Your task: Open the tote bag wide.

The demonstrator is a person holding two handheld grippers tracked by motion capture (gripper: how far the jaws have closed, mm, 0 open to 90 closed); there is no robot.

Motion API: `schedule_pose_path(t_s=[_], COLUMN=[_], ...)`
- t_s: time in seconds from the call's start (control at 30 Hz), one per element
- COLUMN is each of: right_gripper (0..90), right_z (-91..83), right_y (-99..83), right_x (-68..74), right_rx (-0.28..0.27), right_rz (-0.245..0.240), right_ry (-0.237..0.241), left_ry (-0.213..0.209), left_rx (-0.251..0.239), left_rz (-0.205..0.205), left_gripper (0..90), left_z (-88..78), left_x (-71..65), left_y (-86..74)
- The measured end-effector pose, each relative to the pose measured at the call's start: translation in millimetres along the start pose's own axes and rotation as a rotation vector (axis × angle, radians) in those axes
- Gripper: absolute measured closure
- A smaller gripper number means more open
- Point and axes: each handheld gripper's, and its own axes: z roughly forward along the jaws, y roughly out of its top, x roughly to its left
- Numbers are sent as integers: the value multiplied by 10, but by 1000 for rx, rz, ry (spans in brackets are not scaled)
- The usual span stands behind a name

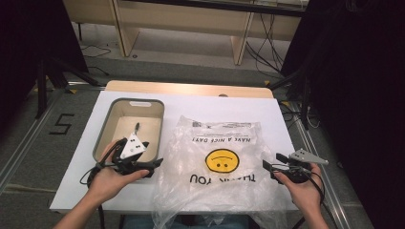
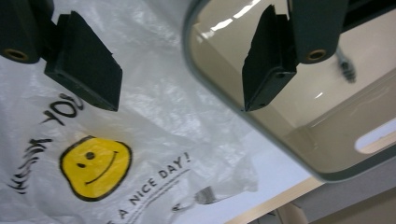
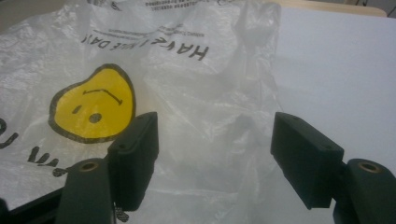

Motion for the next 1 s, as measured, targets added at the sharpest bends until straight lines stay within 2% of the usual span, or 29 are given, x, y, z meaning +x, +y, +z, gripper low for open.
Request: schedule_pose_path(t_s=[0.17, 0.23, 0.27, 0.43, 0.5, 0.63, 0.73, 0.83, 0.9, 1.0], right_gripper=[330, 330, 330, 341, 344, 363, 372, 380, 389, 427], right_z=[26, 71, 71, 142, 151, 152, 166, 177, 192, 228], right_y=[-34, -53, -53, -78, -83, -93, -111, -117, -126, -149], right_x=[-35, -81, -81, -96, -95, -115, -138, -144, -147, -154], right_rx=[49, 92, 92, 134, 139, 158, 179, 194, 207, 247], right_rz=[21, 32, 32, 41, 38, 46, 54, 49, 50, 54], right_ry=[-18, -30, -30, -12, -12, -29, -45, -49, -52, -45], left_ry=[-75, -101, -108, -135, -151, -175, -158, -141, -126, -123], left_rx=[5, 24, 35, 110, 143, 223, 271, 314, 335, 356], left_rz=[27, 43, 57, 106, 111, 154, 186, 196, 197, 174], left_gripper=[302, 305, 305, 301, 299, 287, 299, 316, 338, 410], left_z=[35, 71, 93, 232, 284, 378, 473, 537, 564, 599], left_x=[-227, -324, -366, -546, -594, -697, -773, -806, -802, -785], left_y=[48, 54, 54, 1, -31, -97, -162, -206, -223, -247])
